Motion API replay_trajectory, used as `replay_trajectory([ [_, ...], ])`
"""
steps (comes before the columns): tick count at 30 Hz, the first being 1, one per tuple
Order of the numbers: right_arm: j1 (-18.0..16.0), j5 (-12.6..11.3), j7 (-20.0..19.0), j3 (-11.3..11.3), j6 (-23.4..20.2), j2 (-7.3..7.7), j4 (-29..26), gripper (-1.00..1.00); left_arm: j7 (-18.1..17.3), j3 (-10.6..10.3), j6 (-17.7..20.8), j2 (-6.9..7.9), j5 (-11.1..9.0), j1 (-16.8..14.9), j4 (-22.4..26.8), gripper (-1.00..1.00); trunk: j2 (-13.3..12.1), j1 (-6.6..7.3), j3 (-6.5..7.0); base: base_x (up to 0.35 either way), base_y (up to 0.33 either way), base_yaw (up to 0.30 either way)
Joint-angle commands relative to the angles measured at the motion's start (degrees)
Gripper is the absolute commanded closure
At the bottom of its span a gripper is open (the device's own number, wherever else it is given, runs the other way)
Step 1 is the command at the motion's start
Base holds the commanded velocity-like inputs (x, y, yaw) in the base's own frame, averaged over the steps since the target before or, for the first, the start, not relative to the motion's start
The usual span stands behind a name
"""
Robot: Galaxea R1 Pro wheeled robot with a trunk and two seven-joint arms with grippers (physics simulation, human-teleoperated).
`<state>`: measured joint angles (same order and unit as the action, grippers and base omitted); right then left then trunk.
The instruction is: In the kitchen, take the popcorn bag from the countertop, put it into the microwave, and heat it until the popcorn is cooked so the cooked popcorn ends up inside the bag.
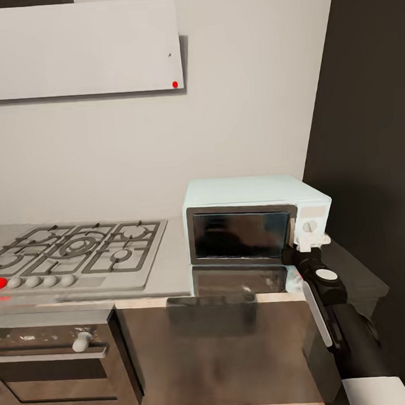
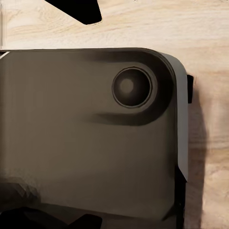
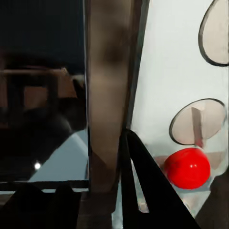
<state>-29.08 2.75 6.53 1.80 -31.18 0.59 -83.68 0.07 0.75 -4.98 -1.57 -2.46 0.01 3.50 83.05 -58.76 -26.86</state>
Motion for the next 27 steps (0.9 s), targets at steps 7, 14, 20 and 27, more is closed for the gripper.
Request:
replay_trajectory([
  [7,0.0,-1.8,0.0,-0.7,-0.2,0.0,0.1,1.0,-0.1,0.0,-0.1,-0.01,-0.3,0.0,0.0,-1.0,0.0,0.03,-0.07,-0.252,0.093,0.0],
  [14,0.0,-1.8,0.0,-0.7,-0.1,-0.05,0.2,1.0,-0.1,0.0,-0.1,-0.03,-0.3,0.0,0.0,-1.0,0.0,0.03,-0.07,-0.001,0.001,0.0],
  [20,0.0,-1.8,0.0,-0.7,-0.1,0.02,0.2,1.0,0.0,0.1,-0.1,-0.15,-0.3,0.0,0.0,-1.0,0.0,0.03,-0.07,-0.027,0.0,0.0],
  [27,0.0,-1.8,0.0,-0.7,-0.1,0.02,0.3,1.0,0.0,0.0,-0.1,-0.36,-0.3,0.0,0.0,-1.0,0.0,0.03,-0.07,-0.075,0.0,0.0],
])
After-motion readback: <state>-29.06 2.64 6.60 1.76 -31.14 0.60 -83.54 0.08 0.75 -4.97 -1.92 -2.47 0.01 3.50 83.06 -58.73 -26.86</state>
